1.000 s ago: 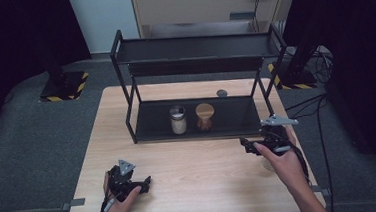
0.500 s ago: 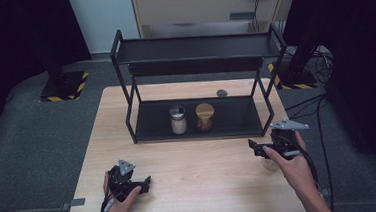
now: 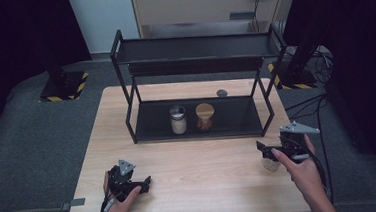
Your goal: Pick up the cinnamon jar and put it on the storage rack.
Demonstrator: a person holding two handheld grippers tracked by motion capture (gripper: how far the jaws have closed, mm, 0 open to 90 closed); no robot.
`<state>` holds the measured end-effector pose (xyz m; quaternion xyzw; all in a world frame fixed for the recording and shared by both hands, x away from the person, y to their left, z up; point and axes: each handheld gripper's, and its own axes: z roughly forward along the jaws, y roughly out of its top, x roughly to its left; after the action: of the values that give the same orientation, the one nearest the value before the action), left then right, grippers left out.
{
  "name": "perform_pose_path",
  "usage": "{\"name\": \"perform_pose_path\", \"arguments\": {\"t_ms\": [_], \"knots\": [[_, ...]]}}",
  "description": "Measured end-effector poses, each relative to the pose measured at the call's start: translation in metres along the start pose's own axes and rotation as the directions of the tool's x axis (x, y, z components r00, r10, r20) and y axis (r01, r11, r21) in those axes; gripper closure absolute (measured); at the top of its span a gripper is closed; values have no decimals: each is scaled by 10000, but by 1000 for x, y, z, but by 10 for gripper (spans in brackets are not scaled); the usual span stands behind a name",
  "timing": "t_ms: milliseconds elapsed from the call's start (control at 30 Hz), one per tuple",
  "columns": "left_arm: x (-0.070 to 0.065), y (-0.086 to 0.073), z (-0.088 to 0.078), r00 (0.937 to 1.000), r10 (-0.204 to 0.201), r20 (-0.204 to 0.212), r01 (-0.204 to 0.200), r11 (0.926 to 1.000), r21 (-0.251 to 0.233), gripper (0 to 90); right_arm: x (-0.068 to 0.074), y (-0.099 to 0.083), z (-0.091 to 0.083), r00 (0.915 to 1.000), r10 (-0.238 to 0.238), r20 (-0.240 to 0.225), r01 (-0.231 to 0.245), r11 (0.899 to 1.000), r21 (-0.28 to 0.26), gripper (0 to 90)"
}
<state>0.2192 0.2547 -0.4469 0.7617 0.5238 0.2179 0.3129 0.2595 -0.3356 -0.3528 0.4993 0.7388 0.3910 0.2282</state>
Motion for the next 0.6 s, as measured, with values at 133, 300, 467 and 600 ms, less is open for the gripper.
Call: {"name": "perform_pose_path", "arguments": {"t_ms": [133, 300, 467, 600], "knots": [[0, 0, 0, 10000, -1, -2, 1, 10000, -2, 0, -4, -5, -3, 9999, 101, 37, -101, 9999, -19, 33], [0, 0, 0, 10000, -25, 0, 25, 10000, -21, 0, -7, -11, -5, 9997, 209, 90, -209, 9998, -15, 32], [0, 0, 0, 10000, -23, 1, 23, 10000, -19, 0, -10, -18, -7, 9994, 316, 124, -317, 9995, 10, 31], [0, 0, 0, 10000, -23, 1, 23, 10000, -19, 0, -12, -22, -10, 9992, 373, 141, -373, 9993, -8, 31]]}}
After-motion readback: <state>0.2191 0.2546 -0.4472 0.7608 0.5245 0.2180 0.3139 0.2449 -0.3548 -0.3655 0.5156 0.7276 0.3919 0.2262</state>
